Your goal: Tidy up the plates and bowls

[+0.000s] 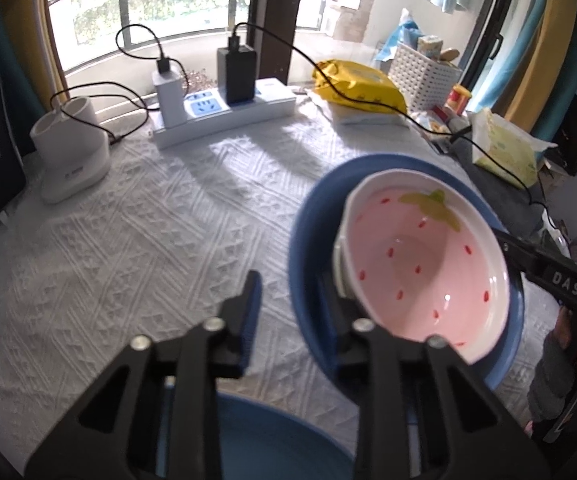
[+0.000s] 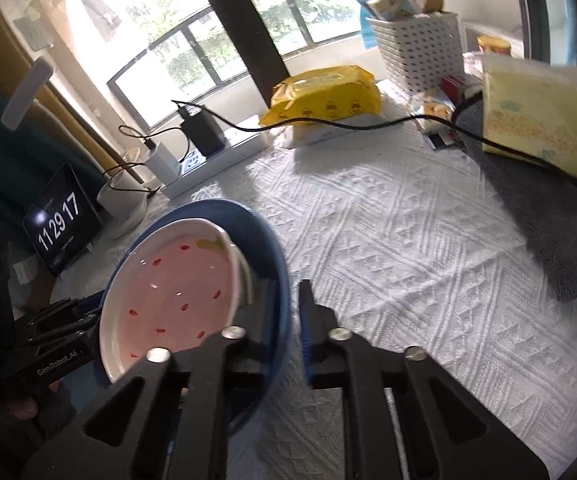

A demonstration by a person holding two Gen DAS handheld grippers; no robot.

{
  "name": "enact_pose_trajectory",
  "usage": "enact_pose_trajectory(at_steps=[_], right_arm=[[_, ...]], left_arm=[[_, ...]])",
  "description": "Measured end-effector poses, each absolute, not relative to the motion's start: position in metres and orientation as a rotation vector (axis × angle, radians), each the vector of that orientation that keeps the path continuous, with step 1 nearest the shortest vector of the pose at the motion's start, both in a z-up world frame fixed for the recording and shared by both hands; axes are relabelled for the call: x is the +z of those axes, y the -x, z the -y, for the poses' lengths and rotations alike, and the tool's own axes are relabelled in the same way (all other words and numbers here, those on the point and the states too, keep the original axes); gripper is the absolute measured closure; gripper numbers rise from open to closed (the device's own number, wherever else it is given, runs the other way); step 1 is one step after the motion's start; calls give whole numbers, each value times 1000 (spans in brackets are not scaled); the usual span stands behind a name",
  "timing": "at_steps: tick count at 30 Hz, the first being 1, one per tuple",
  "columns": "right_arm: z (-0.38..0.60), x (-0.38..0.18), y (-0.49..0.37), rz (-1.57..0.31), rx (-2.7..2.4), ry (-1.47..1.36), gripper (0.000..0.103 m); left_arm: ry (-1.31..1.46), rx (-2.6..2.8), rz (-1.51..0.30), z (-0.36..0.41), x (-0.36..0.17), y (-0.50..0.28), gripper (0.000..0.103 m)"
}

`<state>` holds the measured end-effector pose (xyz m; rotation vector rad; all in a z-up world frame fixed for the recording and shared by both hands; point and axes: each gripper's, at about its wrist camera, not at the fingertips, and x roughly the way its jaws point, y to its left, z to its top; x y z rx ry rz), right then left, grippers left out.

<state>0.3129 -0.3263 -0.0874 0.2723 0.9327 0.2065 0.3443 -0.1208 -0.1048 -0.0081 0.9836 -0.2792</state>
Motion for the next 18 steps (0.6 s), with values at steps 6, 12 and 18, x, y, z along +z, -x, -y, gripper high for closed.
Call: enact_pose_trajectory(at_steps=[6, 12, 18], right_arm=[[327, -87, -312, -927, 195, -280, 95], [326, -87, -311, -927, 187, -282, 95], [326, -86, -310, -928, 184, -282, 95]], left_arm=[[4, -286, -978, 127, -103, -343, 91], [7, -287, -979, 127, -102, -343, 92], [8, -285, -981, 127, -102, -342, 94]])
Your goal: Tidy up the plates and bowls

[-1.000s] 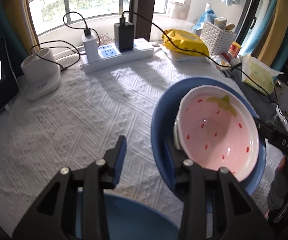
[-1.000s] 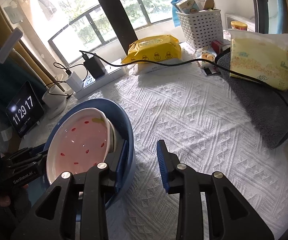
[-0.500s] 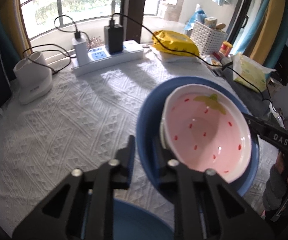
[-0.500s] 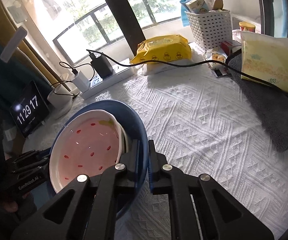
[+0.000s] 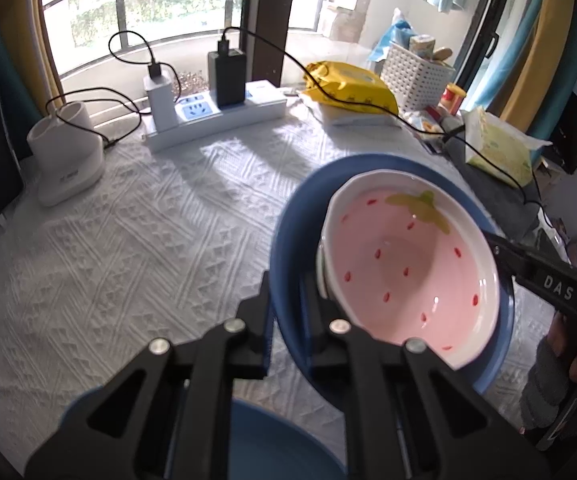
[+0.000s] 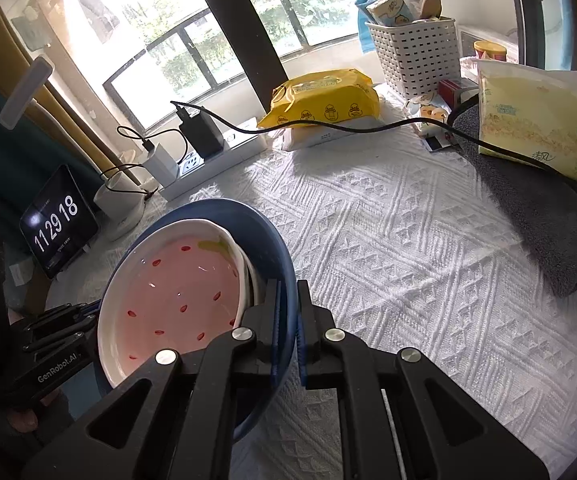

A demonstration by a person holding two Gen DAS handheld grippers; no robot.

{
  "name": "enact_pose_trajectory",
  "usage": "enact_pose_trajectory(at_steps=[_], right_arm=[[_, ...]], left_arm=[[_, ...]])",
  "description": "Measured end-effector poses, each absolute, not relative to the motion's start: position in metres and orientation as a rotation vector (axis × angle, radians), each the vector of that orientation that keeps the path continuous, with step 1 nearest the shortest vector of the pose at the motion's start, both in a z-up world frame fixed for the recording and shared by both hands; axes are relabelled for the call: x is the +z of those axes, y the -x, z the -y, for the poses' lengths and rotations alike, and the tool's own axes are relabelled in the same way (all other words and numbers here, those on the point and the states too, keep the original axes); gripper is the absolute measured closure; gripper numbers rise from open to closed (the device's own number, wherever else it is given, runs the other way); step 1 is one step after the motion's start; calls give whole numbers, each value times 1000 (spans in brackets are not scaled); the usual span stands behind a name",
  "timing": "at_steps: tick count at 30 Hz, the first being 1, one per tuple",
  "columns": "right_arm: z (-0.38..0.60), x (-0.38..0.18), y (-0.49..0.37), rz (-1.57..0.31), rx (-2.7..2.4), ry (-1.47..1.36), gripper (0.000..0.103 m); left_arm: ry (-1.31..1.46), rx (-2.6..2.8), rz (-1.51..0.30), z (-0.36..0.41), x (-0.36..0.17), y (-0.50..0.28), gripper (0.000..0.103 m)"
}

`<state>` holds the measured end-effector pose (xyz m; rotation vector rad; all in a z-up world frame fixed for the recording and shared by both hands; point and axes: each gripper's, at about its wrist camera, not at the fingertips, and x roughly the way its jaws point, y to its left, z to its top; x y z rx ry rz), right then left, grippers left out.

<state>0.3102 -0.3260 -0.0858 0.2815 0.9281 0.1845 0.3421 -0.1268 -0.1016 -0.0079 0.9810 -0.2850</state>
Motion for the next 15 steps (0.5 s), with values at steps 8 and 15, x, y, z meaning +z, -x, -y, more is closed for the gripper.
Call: enact_pose_trajectory(at_steps=[8, 15], right_arm=[[327, -85, -309, -928, 177, -277, 95], [326, -79, -303, -915, 169, -265, 95]], left_arm=[[-10, -285, -979, 129, -100, -339, 94], [0, -290, -966, 130, -94, -333, 94]])
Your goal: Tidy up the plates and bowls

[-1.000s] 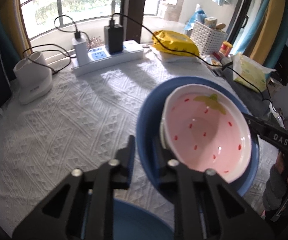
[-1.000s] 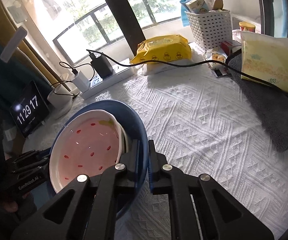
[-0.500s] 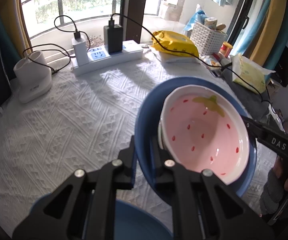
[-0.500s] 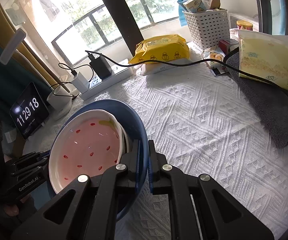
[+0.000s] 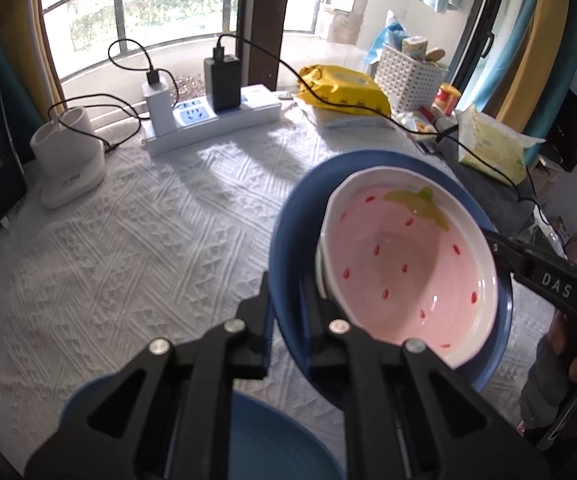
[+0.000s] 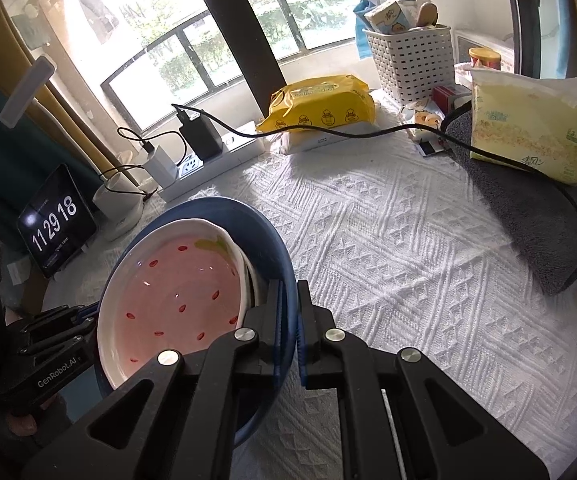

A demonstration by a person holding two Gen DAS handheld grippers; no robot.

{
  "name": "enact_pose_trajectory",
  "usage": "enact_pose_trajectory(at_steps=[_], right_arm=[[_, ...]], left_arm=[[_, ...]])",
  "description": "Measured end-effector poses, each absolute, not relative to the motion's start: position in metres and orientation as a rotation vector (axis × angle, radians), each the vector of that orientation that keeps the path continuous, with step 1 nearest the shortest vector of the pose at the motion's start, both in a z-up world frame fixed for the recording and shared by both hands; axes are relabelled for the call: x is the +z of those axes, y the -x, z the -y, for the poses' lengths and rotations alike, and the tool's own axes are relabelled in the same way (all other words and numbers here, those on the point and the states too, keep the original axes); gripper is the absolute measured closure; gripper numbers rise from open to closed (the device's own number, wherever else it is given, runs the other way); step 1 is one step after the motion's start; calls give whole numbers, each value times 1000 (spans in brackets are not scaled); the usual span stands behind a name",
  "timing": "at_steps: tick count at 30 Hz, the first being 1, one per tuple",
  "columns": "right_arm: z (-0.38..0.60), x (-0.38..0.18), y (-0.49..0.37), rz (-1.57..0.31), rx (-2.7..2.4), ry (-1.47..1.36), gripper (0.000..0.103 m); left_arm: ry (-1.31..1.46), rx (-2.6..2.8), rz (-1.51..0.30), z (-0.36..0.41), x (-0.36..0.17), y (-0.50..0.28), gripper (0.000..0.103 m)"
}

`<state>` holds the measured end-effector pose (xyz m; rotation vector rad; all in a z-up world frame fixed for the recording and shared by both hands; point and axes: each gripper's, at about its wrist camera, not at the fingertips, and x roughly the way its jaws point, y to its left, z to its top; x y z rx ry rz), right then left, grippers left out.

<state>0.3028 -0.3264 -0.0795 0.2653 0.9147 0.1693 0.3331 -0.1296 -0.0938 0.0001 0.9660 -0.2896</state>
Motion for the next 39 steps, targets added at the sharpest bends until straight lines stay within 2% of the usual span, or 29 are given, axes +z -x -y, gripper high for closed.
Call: enact_pose_trajectory(at_steps=[39], right_arm=[[269, -33, -274, -846, 235, -183, 95]], left_arm=[[74, -239, -863, 66, -52, -284, 94]])
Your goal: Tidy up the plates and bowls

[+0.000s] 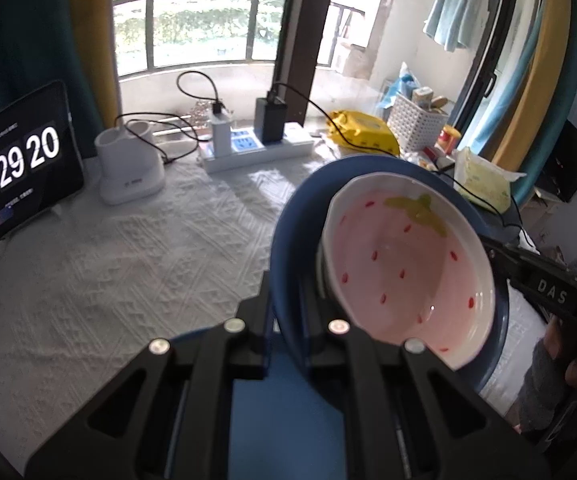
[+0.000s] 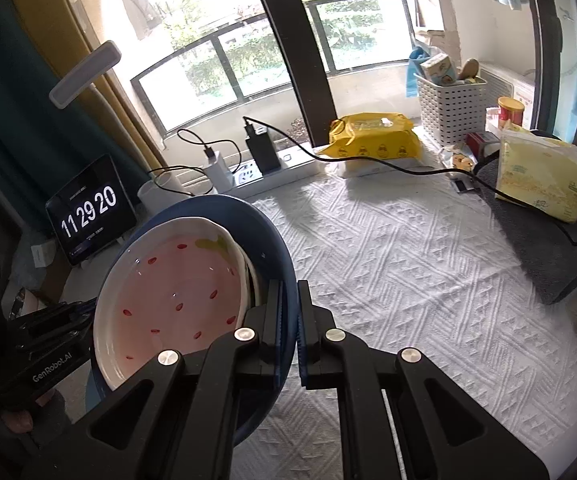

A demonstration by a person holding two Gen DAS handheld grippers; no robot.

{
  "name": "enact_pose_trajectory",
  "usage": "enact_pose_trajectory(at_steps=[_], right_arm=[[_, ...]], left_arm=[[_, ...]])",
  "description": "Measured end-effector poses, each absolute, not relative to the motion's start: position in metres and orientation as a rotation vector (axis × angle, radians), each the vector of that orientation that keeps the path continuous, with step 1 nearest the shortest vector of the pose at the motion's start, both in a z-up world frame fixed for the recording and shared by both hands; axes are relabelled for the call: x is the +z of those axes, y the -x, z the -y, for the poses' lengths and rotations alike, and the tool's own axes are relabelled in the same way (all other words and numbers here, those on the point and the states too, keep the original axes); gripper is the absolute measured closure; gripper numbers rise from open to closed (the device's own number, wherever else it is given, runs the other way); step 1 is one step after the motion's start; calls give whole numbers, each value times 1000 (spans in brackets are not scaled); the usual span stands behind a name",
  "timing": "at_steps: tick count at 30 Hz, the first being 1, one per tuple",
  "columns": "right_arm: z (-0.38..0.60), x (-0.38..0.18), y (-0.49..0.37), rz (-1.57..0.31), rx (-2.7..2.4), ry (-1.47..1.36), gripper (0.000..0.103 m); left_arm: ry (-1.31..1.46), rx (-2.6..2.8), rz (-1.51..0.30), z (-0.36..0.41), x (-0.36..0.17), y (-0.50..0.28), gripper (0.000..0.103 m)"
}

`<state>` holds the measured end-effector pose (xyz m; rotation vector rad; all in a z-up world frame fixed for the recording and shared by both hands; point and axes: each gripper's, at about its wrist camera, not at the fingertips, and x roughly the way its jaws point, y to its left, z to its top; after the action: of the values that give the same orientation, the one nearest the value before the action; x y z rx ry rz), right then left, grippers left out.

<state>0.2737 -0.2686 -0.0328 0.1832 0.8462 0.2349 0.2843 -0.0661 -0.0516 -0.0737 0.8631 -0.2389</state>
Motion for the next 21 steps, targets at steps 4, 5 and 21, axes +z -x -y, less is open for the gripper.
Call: enact_pose_trajectory(at_steps=[4, 5, 21], right_arm=[[258, -31, -272, -845, 251, -173, 95], [255, -31, -271, -845, 253, -170, 95], [212, -31, -260, -862, 312, -134, 95]], left_arm=[[85, -222, -858, 55, -51, -277, 94], [88, -218, -855, 52, -50, -276, 94], [126, -164, -826, 14, -46, -248, 95]])
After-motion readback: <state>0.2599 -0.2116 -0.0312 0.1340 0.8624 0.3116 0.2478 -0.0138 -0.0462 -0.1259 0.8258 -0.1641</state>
